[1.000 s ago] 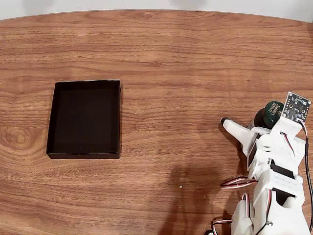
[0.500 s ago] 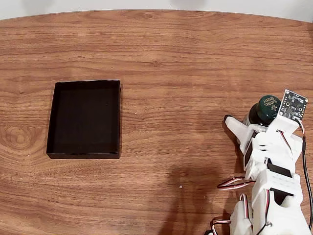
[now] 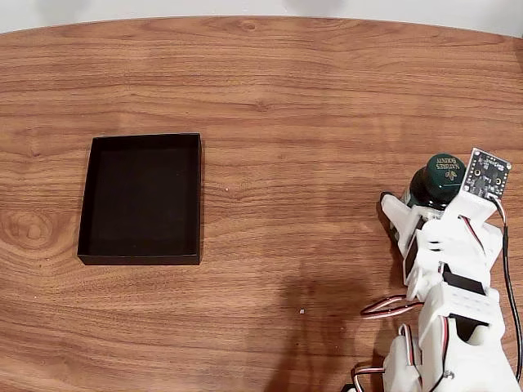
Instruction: Pick up the pill bottle and place it in the black box.
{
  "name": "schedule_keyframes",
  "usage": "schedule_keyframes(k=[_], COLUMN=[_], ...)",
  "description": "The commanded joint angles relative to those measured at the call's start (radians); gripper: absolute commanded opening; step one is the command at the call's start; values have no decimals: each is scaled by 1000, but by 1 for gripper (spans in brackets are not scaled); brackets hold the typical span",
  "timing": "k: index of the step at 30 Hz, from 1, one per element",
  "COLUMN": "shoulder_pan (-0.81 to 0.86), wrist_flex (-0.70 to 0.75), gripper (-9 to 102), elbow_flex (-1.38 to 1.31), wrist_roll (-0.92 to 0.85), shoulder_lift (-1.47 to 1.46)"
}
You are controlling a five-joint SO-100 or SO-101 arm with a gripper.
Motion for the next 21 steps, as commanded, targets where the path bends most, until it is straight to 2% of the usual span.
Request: schedule_keyframes(k=[1, 10, 21], shoulder_pan=[0, -12, -64], wrist_flex=[-2, -14, -133], gripper=[48, 62, 64], elbow_flex=[-34, -34, -35], wrist_roll=[12, 40, 25], shoulder_lift=[29, 12, -66])
